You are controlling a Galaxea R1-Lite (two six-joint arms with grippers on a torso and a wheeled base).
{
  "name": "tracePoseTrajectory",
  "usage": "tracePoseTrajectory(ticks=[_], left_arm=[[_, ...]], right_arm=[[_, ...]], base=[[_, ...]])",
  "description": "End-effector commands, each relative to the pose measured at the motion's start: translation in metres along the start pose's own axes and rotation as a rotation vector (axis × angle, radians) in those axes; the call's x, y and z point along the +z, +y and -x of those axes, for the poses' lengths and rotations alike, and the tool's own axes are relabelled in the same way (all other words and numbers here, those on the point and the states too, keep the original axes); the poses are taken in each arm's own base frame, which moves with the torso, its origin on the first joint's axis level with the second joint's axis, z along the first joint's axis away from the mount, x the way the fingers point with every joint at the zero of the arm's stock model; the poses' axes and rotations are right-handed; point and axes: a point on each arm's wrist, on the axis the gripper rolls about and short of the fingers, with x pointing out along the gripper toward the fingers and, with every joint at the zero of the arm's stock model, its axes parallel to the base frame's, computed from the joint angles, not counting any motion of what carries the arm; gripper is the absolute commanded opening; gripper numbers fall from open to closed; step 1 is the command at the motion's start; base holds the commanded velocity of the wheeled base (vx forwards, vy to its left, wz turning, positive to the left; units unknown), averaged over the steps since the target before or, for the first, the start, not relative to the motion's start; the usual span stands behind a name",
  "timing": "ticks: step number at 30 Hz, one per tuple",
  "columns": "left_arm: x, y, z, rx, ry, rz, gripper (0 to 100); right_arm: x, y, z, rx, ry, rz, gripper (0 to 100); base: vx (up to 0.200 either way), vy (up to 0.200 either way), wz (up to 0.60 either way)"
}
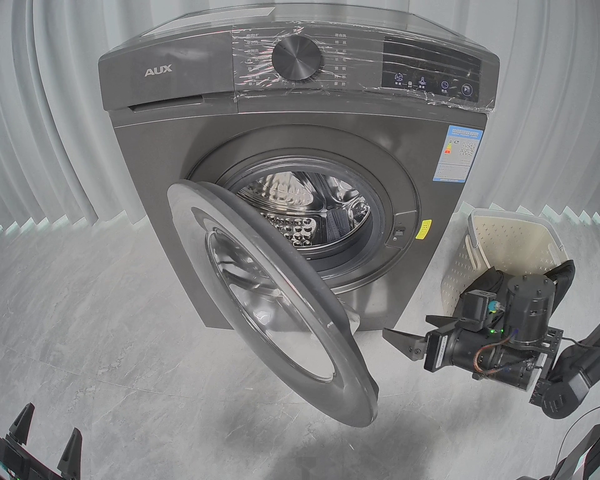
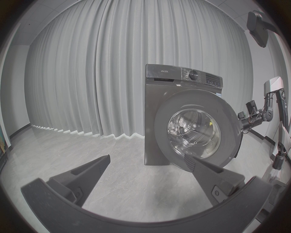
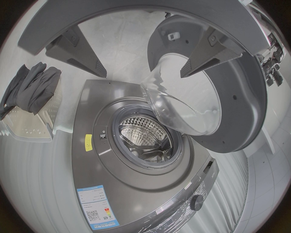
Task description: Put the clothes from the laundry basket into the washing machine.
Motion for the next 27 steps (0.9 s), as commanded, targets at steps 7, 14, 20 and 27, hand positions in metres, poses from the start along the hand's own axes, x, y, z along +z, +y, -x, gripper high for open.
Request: tracePoseTrajectory(ticks=[7, 14, 20, 27], left_arm=[[-0.005, 0.0, 0.0, 0.001, 0.0, 0.0, 100], [-0.005, 0.0, 0.0, 0.001, 0.0, 0.0, 100], [-0.005, 0.0, 0.0, 0.001, 0.0, 0.0, 100], [-0.005, 0.0, 0.0, 0.001, 0.0, 0.0, 100]], right_arm=[[0.006, -0.013, -0.091, -0.069, -0.049, -0.008, 100], [-0.006, -0.013, -0.108, -0.066, -0.02, 0.002, 100], [-0.014, -0.001, -0.103, -0.028, -0.009, 0.012, 100], [-0.012, 0.003, -0.104, -0.015, -0.037, 0.013, 100]], base=[[0.0, 0.0, 0.0], [0.0, 0.0, 0.0], [0.0, 0.0, 0.0], [0.0, 0.0, 0.0]])
